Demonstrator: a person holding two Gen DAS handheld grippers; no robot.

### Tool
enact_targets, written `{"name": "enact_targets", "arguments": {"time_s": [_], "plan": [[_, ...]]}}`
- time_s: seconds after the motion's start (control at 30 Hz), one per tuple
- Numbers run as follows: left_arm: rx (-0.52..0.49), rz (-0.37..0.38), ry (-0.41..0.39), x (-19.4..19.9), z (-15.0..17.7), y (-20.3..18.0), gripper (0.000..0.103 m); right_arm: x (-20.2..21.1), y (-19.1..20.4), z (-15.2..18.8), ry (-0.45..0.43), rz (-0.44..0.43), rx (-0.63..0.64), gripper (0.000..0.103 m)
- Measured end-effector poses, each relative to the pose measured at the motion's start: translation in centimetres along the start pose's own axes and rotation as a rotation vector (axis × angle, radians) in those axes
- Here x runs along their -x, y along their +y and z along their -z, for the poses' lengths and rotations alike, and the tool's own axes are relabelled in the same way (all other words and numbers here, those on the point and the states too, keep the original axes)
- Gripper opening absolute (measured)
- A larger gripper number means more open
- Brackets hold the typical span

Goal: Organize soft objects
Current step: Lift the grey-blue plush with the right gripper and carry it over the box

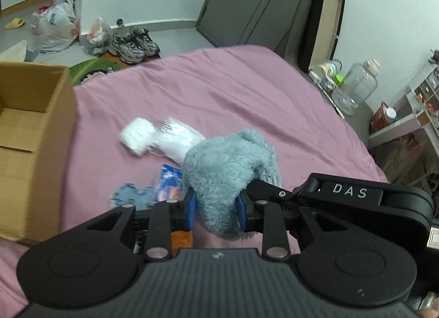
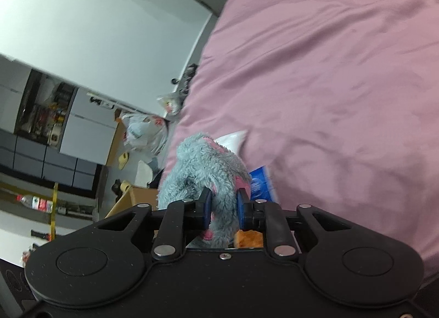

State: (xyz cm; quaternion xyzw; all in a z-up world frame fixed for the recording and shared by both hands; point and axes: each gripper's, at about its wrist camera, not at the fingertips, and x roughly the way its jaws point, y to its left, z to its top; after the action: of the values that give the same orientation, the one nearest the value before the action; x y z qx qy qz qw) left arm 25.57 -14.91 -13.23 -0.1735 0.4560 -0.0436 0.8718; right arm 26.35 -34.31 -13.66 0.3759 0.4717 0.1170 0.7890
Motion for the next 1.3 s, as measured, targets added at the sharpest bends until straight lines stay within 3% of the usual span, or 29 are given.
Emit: {"name": "enact_targets", "arguments": {"time_s": [0.87,1.3], "plan": [[0.09,0.017,-0.143,11.7,-2.7,6.9,0.028,-0.1,13.2,4.1,0.01,-0.051,0.189,0.019],[0.133,0.01,-0.202,16.5,-4.0,12.1,0.028,-1.7,19.4,7.0,0.043,-0.09,0.267,0.019]]}}
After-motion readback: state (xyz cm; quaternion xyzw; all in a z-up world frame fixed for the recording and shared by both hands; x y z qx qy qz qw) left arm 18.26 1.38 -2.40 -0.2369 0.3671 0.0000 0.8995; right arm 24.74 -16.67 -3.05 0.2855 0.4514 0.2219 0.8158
